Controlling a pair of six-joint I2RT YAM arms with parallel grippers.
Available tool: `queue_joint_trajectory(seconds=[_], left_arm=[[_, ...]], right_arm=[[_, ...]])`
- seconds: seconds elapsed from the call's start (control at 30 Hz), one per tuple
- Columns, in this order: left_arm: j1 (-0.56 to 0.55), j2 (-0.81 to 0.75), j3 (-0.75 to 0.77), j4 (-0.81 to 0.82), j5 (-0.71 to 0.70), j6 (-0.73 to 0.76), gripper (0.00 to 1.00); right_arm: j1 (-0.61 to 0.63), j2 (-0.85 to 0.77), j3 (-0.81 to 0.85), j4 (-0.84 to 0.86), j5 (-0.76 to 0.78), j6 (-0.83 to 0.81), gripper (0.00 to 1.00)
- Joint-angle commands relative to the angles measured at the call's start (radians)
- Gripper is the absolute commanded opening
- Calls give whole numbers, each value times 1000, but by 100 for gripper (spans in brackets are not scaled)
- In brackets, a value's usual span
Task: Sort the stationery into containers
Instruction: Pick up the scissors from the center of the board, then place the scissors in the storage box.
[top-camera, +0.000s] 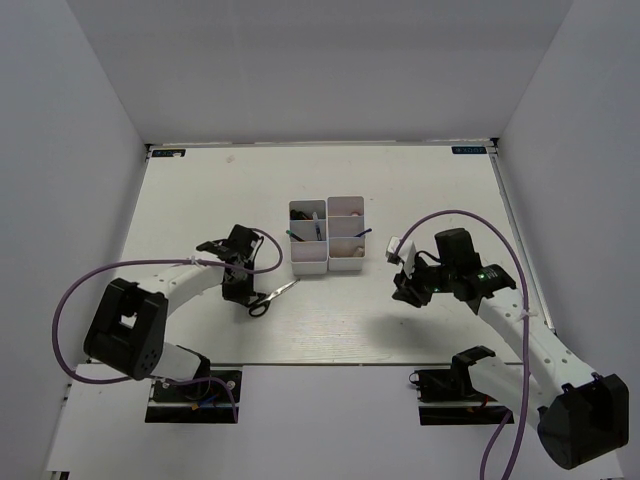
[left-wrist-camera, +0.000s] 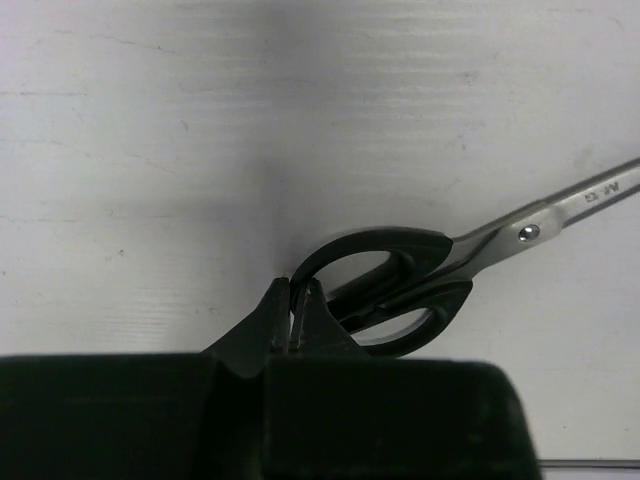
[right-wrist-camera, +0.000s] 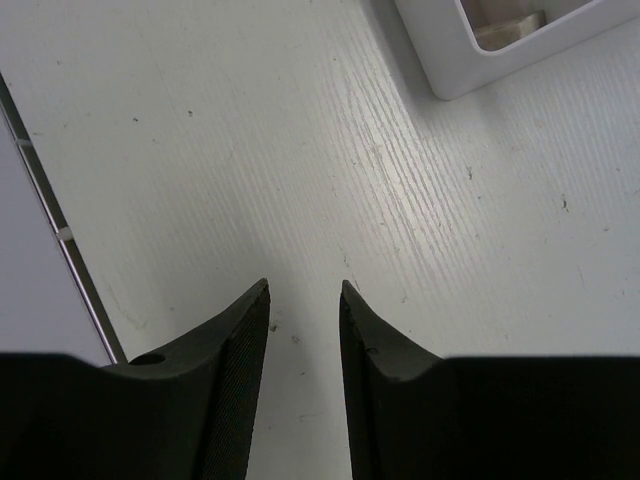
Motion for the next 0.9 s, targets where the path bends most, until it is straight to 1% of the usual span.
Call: queue_joint_trajectory(seconds=[0.0,0.03,0.07,0.1,0.13,0.23,0.33,0.4,0.47,0.5,0.53,0.57,0.6,0.63,0.67,0.73,0.87], left_arm=[[-28,-78,37,-36,24,-13,0],[-42,-123,60,-49,1,-3,0],[-71,-160,82,-97,-13,22,0],[-105,-174,176,-124,-51,51,0],[-122,-190,213,-147,-89,68,0],[-183,-184,416,-294,-157,141,0],[-211,-159,542,-407,-180,200,0],[-237,-142,592,-424,-220,265,0],[-249,-115,616,-429,-254,312,0],[-262,-109,652,-426,-308,348,0],[-283,-89,663,-421,-335,391,0],[-295,-64,672,-417,-444,428,0],[-312,-56,692,-399,-500,459,0],[-375,-23,709,-392,-557,562,0],[-392,-4,712,-366,-685,600,0],[-450,11,691,-258,-729,735,0],[-496,17,668,-138,-757,870,0]], right_arm=[[-4,-27,-13,-3,-14,-11,38],[-5,-26,-15,3,-11,-10,41],[-4,-27,-15,0,-12,-10,43],[-5,-23,-13,3,-11,-10,43],[-5,-21,-10,4,-12,-10,44],[-7,-24,-9,0,-11,-5,44],[-5,-38,-15,6,-9,-7,44],[-5,-34,-16,12,-12,-3,44],[-4,-31,-10,12,-14,-2,44],[-4,-28,-10,9,-12,-2,44],[-2,-29,-9,9,-11,-2,44],[-5,-29,-10,8,-8,1,44],[-4,-32,-10,6,-8,1,44],[-4,-32,-13,12,-6,1,44],[-5,-35,-15,12,-2,0,44],[-7,-37,-16,15,3,3,44],[-8,-32,-15,15,8,4,44]])
